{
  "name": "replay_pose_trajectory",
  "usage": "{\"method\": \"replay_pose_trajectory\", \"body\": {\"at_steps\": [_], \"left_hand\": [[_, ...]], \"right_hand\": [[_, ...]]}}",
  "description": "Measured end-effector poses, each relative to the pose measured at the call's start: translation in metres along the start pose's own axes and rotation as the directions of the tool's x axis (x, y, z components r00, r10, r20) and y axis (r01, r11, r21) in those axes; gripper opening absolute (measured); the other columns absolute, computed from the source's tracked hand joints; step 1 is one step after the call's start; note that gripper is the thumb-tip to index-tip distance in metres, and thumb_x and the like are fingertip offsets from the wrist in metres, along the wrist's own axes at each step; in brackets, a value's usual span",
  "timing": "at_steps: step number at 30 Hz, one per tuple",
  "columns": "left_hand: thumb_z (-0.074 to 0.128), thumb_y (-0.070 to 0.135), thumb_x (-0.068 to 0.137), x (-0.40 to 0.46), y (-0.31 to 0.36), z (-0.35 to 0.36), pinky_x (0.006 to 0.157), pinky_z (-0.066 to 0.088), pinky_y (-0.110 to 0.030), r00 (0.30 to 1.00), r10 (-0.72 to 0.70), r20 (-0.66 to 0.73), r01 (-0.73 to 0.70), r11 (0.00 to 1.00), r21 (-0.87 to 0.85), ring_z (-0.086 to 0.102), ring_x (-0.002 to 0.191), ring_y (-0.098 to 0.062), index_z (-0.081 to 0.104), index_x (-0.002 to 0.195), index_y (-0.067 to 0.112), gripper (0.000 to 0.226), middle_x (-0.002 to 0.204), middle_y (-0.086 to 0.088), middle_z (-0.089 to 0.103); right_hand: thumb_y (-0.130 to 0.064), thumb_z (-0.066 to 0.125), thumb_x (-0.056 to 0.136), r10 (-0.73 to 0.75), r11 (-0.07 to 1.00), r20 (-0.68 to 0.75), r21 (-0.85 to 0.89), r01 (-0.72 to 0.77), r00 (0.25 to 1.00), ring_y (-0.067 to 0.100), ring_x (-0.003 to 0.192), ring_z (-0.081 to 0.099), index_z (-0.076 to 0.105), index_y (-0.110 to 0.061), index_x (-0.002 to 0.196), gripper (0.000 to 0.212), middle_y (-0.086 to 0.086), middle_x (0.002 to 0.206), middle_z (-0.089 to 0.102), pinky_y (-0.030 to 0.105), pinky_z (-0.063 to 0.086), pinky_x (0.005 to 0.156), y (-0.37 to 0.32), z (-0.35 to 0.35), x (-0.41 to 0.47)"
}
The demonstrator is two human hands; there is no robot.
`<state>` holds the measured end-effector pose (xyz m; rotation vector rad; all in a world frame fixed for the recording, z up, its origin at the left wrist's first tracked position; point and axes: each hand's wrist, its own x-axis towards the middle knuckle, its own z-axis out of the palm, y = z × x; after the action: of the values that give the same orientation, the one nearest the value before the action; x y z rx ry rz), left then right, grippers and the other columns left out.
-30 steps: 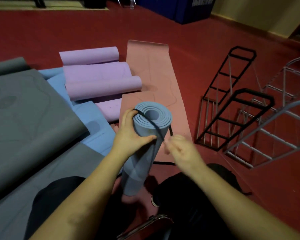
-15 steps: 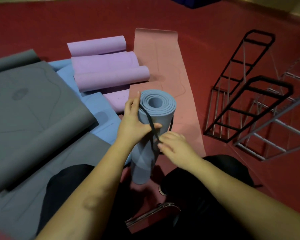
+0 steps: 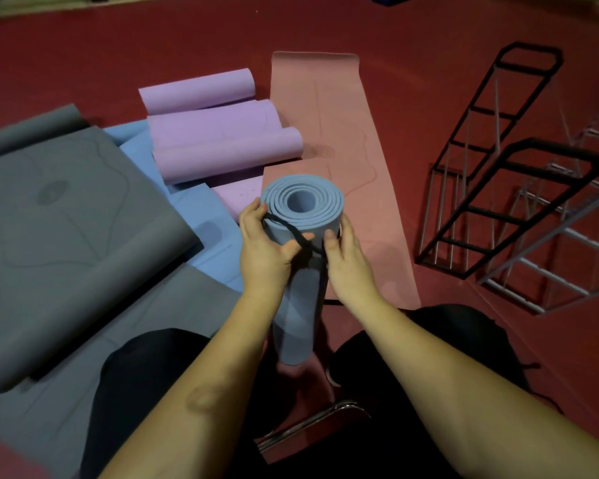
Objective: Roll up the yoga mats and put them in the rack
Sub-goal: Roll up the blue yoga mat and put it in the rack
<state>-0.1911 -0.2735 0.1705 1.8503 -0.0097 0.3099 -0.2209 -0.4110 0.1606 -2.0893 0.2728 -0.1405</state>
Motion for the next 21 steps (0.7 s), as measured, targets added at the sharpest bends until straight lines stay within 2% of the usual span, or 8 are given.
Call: {"method": "replay_pose_trajectory", "body": {"at_steps": [4, 6, 8, 11, 14, 17, 19, 21], "left_hand": [[0.059, 0.022, 0.098, -0.002, 0.008, 0.004, 0.088, 0.049, -0.028, 0.981, -0.118, -0.156, 0.103, 0.989, -0.102, 0.059, 0.096, 0.003, 0.048, 0.099, 0.033, 0.015, 0.109, 0.011, 0.063], [0.047, 0.015, 0.103, -0.001, 0.012, 0.005, 0.08, 0.047, -0.019, 0.969, -0.153, -0.194, 0.13, 0.984, -0.123, 0.058, 0.087, 0.008, 0.048, 0.089, 0.034, 0.023, 0.096, 0.012, 0.064], [0.04, 0.025, 0.106, -0.003, 0.011, 0.006, 0.074, 0.042, -0.012, 0.957, -0.224, -0.184, 0.197, 0.968, -0.156, 0.058, 0.086, 0.007, 0.052, 0.093, 0.031, 0.019, 0.095, 0.013, 0.064], [0.041, 0.023, 0.104, -0.013, -0.009, -0.001, 0.083, 0.044, -0.018, 0.958, -0.28, -0.07, 0.273, 0.958, -0.089, 0.061, 0.101, -0.007, 0.062, 0.118, 0.027, 0.025, 0.109, 0.011, 0.067], [0.042, 0.014, 0.098, -0.017, -0.022, -0.007, 0.091, 0.05, -0.026, 0.966, -0.256, 0.025, 0.255, 0.966, 0.034, 0.06, 0.097, -0.001, 0.058, 0.13, 0.033, 0.042, 0.109, 0.011, 0.067], [0.042, 0.002, 0.09, -0.008, -0.018, -0.018, 0.089, 0.038, -0.003, 0.955, -0.201, 0.219, 0.18, 0.977, 0.115, 0.051, 0.107, 0.011, 0.041, 0.144, 0.041, 0.067, 0.13, 0.017, 0.057], [0.042, 0.0, 0.081, -0.003, -0.021, -0.029, 0.106, 0.034, -0.017, 0.921, -0.172, 0.349, 0.147, 0.984, 0.098, 0.041, 0.132, 0.005, 0.035, 0.147, 0.046, 0.081, 0.149, 0.02, 0.043], [0.042, 0.004, 0.082, 0.005, -0.017, -0.041, 0.11, 0.037, -0.031, 0.926, -0.245, 0.286, 0.27, 0.962, -0.048, 0.044, 0.133, 0.0, 0.047, 0.14, 0.045, 0.071, 0.152, 0.015, 0.043]], "right_hand": [[-0.065, 0.022, 0.097, -0.001, 0.999, 0.042, -0.045, 0.003, 0.999, 0.026, 0.135, 0.042, 0.015, -0.037, 0.155, 0.065, 0.0, 0.156, 0.034, 0.047, 0.041, 0.107, 0.003, -0.004, 0.005], [-0.066, 0.019, 0.097, 0.008, 1.0, 0.04, -0.024, -0.007, 0.999, 0.023, 0.138, 0.039, 0.016, -0.038, 0.155, 0.064, -0.001, 0.156, 0.034, 0.045, 0.038, 0.11, 0.004, -0.008, 0.007], [-0.067, 0.015, 0.097, 0.011, 1.0, 0.036, -0.001, -0.011, 0.999, 0.02, 0.141, 0.035, 0.021, -0.037, 0.154, 0.065, -0.004, 0.156, 0.035, 0.041, 0.032, 0.114, 0.005, -0.014, 0.009], [-0.065, 0.01, 0.098, 0.102, 0.991, 0.032, 0.089, -0.104, 0.994, 0.015, 0.139, 0.04, 0.037, -0.033, 0.15, 0.067, -0.005, 0.15, 0.045, 0.038, 0.03, 0.116, 0.003, -0.02, 0.011], [-0.057, 0.012, 0.102, 0.164, 0.982, 0.052, 0.087, -0.168, 0.985, 0.019, 0.134, 0.046, 0.046, -0.027, 0.146, 0.063, 0.001, 0.145, 0.052, 0.036, 0.034, 0.113, -0.003, -0.018, 0.011], [-0.052, 0.016, 0.104, 0.126, 0.986, 0.014, 0.109, -0.126, 0.992, 0.017, 0.134, 0.045, 0.05, -0.023, 0.143, 0.06, 0.001, 0.144, 0.053, 0.031, 0.034, 0.111, -0.006, -0.011, 0.01], [-0.051, 0.018, 0.105, 0.121, 0.983, -0.027, 0.14, -0.116, 0.992, 0.016, 0.135, 0.045, 0.052, -0.021, 0.142, 0.058, 0.0, 0.144, 0.053, 0.029, 0.033, 0.11, -0.006, -0.007, 0.01], [-0.047, 0.022, 0.105, 0.138, 0.979, -0.061, 0.158, -0.127, 0.988, 0.017, 0.13, 0.048, 0.056, -0.019, 0.135, 0.054, 0.001, 0.14, 0.055, 0.023, 0.033, 0.103, -0.006, -0.006, 0.01]]}}
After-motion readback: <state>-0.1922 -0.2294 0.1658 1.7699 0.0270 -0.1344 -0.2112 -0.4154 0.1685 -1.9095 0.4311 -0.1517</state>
